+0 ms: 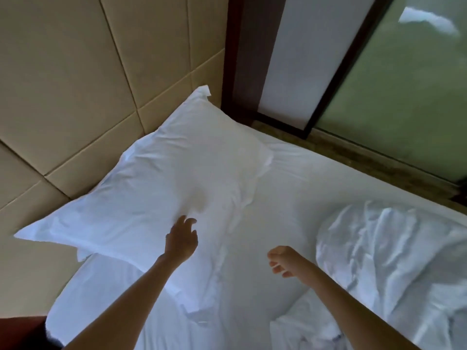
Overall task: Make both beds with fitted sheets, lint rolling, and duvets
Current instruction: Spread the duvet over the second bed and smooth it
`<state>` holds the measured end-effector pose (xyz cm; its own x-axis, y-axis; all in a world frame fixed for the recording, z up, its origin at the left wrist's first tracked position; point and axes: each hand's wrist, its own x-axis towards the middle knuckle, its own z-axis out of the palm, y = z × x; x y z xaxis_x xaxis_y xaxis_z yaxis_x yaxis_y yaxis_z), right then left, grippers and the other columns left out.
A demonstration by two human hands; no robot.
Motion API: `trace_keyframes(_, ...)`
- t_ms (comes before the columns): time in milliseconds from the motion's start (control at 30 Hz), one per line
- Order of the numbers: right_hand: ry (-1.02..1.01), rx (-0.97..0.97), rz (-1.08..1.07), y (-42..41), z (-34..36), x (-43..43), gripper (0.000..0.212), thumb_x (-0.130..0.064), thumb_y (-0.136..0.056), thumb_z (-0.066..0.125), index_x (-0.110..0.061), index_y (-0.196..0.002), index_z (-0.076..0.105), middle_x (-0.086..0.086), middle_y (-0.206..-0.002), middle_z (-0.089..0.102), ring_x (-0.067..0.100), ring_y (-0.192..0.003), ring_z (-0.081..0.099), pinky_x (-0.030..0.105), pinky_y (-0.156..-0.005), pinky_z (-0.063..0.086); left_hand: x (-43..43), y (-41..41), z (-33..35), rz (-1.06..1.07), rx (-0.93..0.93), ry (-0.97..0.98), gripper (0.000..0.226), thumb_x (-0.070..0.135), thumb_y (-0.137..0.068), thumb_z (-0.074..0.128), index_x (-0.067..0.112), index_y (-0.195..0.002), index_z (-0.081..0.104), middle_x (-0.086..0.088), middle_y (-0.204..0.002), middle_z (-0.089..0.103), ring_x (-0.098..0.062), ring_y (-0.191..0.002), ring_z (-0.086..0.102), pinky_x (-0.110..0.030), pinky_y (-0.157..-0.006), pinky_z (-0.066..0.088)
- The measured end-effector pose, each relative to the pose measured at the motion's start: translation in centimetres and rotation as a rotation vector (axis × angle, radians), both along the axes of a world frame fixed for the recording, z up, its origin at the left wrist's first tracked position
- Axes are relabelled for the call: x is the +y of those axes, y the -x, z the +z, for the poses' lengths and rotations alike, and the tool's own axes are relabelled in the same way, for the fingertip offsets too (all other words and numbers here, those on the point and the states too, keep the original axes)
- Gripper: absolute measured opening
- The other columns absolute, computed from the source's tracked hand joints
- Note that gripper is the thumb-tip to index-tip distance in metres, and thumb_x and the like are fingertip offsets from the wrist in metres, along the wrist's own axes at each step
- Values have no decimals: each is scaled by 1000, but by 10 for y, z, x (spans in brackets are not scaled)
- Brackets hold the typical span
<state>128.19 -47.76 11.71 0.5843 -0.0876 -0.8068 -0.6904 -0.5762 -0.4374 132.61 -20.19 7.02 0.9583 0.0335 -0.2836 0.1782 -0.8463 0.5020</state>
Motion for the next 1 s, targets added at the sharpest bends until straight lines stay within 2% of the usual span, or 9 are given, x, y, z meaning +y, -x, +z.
trace_keyframes(200,67,-184,-155,47,13,-84,13,-8,-90,51,-7,-80,59,4,-84,57,15,-67,59,19,-55,38,-105,40,16,-173,46,85,34,12,-95,45,14,-127,55,-5,-129,60,-23,-118,54,-31,-100,41)
trace_keyframes(300,98,-288,-242,81,17,-150,22,-6,-89,52,-20,-74,60,7,-92,62,28,-92,63,29,-81,48,-170,71,21,-236,77,78,32,13,-94,44,16,-123,59,-4,-123,64,-22,-114,59,-31,-96,46)
trace_keyframes(433,188,-349,-259,147,21,-249,22,-8,-91,48,-9,-89,70,13,-114,66,30,-108,59,28,-89,40,-261,129,16,-296,136,73,31,14,-93,46,15,-119,62,-4,-122,65,-23,-114,58,-31,-96,46)
trace_keyframes(533,251,-324,-304,214,21,-334,27,-11,-96,46,-3,-115,63,14,-121,61,29,-116,54,25,-89,39,-332,186,7,-329,202,55,31,15,-94,45,14,-120,61,-5,-124,63,-22,-116,57,-29,-96,45)
trace_keyframes(667,385,-234,-286,312,6,-447,32,-14,-96,45,-6,-124,58,10,-130,56,25,-123,50,24,-96,37,-428,262,-7,-419,348,20,33,20,-96,43,13,-126,55,-8,-130,57,-24,-118,53,-26,-94,43)
trace_keyframes(733,437,-220,-293,354,-7,-487,31,-18,-93,45,-5,-114,63,11,-127,59,26,-120,52,25,-92,35,-470,295,-13,-473,420,28,37,24,-97,43,13,-133,47,-9,-136,52,-24,-121,51,-24,-94,41)
trace_keyframes(833,457,-342,-405,397,-15,-519,19,-26,-74,41,-21,-73,59,17,-97,63,32,-97,59,28,-74,36,-519,334,-19,-534,482,36,43,28,-99,43,10,-138,41,-11,-141,46,-24,-128,46,-21,-97,36)
trace_keyframes(900,548,-438,-529,411,-19,-527,18,-26,-82,57,-18,-96,64,16,-107,59,33,-103,55,34,-82,42,-537,353,-22,-535,509,25,46,31,-99,44,12,-141,38,-13,-143,42,-24,-130,43,-22,-100,35)
trace_keyframes(1000,590,-294,-704,427,-28,-550,85,-42,-75,76,-13,-142,34,19,-140,38,38,-128,37,50,-100,35,-551,366,-28,-505,510,-27,48,31,-98,46,13,-141,38,-15,-145,36,-25,-132,41,-22,-104,31)
